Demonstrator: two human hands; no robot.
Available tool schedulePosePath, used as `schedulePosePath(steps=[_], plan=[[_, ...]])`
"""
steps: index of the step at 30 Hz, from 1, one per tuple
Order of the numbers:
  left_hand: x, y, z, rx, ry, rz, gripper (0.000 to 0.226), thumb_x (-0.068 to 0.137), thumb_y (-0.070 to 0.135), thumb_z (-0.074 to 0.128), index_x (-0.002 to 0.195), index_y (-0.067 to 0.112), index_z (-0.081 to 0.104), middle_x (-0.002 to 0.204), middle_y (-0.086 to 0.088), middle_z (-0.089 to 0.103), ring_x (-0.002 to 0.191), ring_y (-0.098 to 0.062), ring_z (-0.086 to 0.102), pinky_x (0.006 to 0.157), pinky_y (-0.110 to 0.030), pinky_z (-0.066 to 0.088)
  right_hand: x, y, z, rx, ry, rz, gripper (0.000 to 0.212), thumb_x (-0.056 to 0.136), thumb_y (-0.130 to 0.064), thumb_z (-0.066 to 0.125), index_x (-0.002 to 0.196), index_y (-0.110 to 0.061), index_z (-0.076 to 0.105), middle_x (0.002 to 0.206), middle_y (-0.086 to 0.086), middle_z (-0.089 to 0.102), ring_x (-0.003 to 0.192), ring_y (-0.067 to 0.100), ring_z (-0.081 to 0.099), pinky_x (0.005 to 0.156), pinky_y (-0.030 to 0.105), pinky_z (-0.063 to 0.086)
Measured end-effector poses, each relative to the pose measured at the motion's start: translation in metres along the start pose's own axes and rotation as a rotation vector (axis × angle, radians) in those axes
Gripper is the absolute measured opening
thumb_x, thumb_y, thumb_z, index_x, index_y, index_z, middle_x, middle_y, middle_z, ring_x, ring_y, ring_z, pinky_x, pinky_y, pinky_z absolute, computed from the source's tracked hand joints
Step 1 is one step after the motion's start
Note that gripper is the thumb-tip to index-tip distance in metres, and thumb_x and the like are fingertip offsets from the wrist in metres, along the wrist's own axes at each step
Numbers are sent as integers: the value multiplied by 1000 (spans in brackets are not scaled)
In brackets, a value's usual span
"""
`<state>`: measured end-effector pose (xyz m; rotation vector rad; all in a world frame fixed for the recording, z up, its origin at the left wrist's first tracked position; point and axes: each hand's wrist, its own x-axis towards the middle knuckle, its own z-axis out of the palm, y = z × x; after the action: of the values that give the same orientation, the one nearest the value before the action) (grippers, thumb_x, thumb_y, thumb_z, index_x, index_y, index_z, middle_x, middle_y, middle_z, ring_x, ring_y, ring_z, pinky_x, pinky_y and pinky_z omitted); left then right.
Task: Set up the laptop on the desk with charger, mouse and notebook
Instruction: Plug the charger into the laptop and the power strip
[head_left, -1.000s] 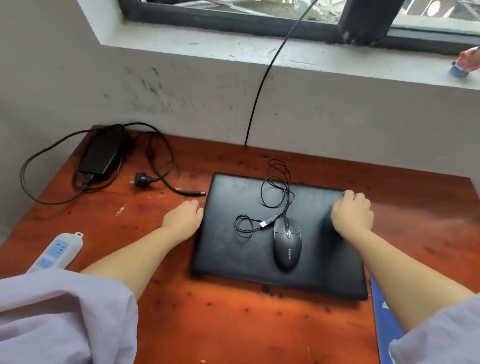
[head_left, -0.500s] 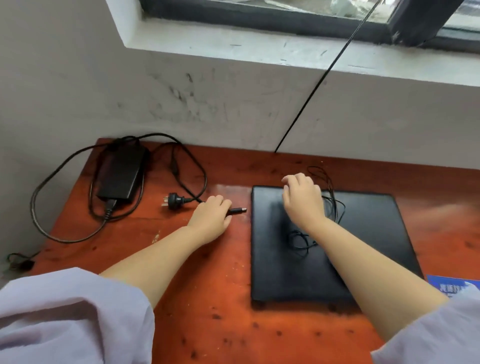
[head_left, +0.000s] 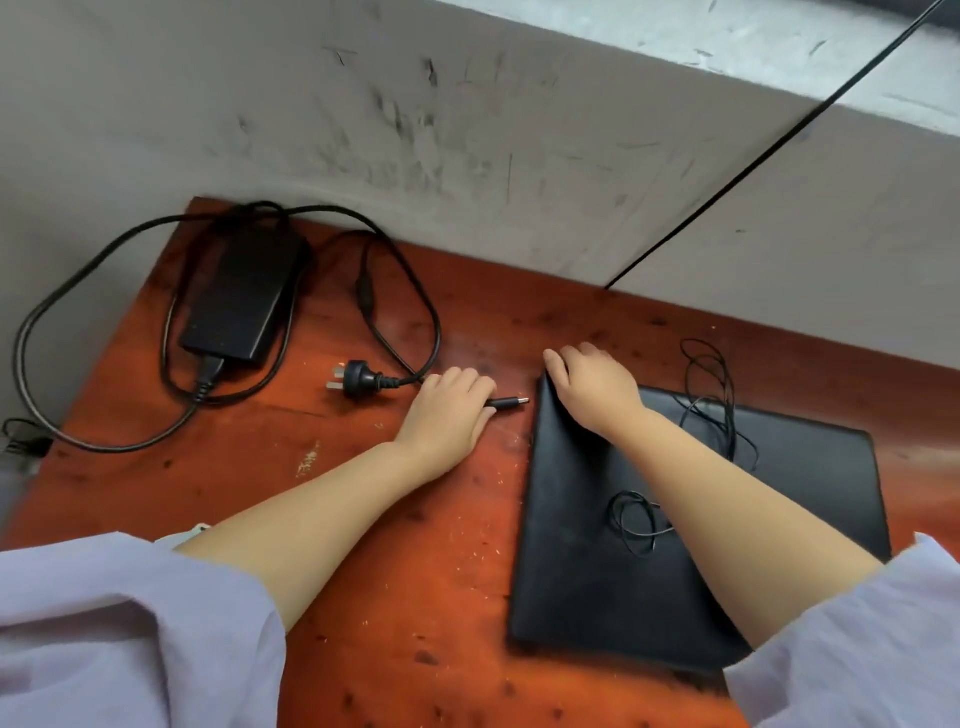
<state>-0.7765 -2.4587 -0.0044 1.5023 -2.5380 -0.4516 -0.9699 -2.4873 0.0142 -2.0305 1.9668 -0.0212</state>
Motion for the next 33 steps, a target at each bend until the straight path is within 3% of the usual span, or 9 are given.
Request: schedulePosePath(steps=[3, 9, 12, 18, 28, 33], plan=[[6, 4, -1, -96, 11, -4, 22, 94, 26, 47, 109, 13, 56, 102, -6, 64, 96, -27, 57, 82, -39, 43, 7, 3, -1, 8, -24, 1, 55, 98, -42, 25, 79, -9, 63, 94, 15, 63, 90, 36, 60, 67, 35, 38], [13, 1, -16, -213, 95, 44, 21, 93, 25, 52, 106, 14, 64, 90, -5, 67, 89, -26, 61, 79, -40, 43, 14, 8, -11, -3, 1, 13, 46, 97, -34, 28, 62, -10, 48, 86, 24, 67, 84, 40, 61, 68, 36, 41], [16, 2, -23, -269, 102, 63, 22, 93, 24, 52, 108, 16, 65, 89, -4, 67, 90, -25, 60, 80, -39, 42, 15, 12, -19, 53, -1, 27, 49, 96, -33, 29, 54, -11, 41, 75, 20, 62, 77, 38, 58, 65, 36, 38], [20, 5, -36, -304, 92, 109, 26, 94, 25, 52, 115, 16, 65, 93, -6, 67, 94, -24, 58, 81, -36, 39, 13, 17, -31, 113, 21, 43, 50, 95, -33, 30, 49, -12, 33, 54, 5, 47, 64, 31, 48, 58, 32, 29], [24, 11, -48, -224, 47, 216, 27, 96, 23, 48, 113, 13, 65, 95, -9, 66, 93, -27, 57, 82, -33, 38, 5, 10, -31, 107, 48, -7, 50, 95, -33, 30, 49, -14, 29, 50, 0, 43, 60, 30, 45, 46, 25, 22], [25, 16, -46, -201, 37, 223, 24, 94, 17, 49, 107, 6, 67, 89, -15, 65, 87, -33, 58, 78, -41, 45, 6, 7, -29, 109, 54, -3, 52, 95, -32, 31, 47, -15, 27, 47, -2, 40, 58, 27, 42, 45, 26, 20]])
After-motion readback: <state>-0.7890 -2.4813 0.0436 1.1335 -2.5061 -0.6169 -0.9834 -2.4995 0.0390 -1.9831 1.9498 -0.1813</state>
